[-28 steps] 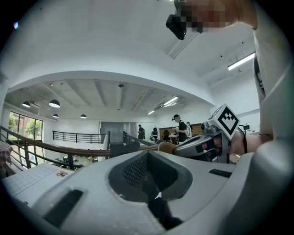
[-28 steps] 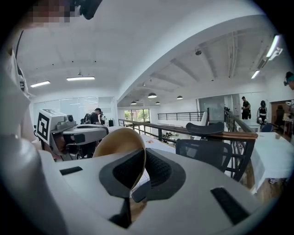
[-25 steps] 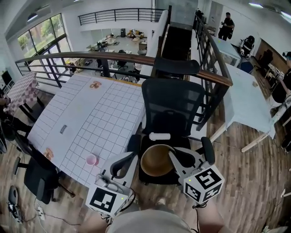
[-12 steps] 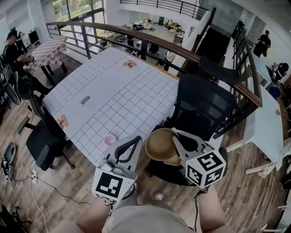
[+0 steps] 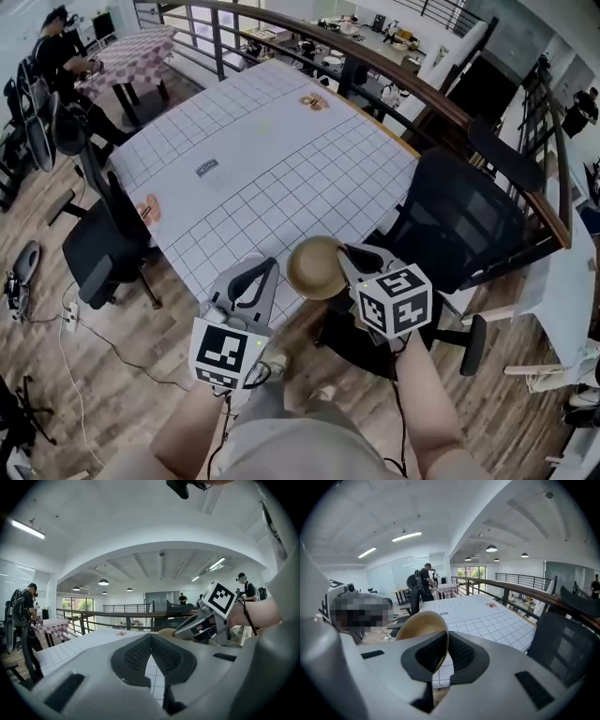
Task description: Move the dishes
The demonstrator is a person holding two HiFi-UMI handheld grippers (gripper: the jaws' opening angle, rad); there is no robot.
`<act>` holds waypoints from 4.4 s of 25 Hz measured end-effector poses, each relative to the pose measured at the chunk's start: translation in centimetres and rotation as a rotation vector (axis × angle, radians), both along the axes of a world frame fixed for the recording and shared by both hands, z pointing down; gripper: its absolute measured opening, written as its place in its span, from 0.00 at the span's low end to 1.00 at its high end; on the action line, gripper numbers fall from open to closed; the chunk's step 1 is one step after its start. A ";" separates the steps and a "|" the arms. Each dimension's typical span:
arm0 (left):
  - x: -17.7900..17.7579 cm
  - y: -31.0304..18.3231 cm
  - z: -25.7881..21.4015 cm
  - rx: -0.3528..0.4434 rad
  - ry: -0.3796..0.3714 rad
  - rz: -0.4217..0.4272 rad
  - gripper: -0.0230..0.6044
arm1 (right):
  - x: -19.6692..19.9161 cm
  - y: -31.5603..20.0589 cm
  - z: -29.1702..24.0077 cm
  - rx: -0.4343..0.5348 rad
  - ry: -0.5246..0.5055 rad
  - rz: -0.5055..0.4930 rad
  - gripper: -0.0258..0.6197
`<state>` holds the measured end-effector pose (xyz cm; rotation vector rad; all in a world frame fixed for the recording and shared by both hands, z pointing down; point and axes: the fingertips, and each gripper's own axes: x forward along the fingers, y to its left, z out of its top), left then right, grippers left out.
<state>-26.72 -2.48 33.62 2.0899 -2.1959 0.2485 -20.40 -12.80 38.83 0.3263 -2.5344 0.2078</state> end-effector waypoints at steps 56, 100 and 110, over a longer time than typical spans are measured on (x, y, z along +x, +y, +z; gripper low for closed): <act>-4.2 -0.1 15.4 -0.261 0.114 -0.046 0.06 | -5.7 -1.7 20.8 -0.175 0.250 0.025 0.11; 28.2 -6.0 -11.7 0.200 -0.059 0.631 0.06 | 30.2 3.8 -17.7 0.339 -0.359 0.541 0.09; 29.4 -4.6 -11.9 0.178 -0.013 0.650 0.06 | 32.5 5.3 -18.0 0.349 -0.409 0.581 0.09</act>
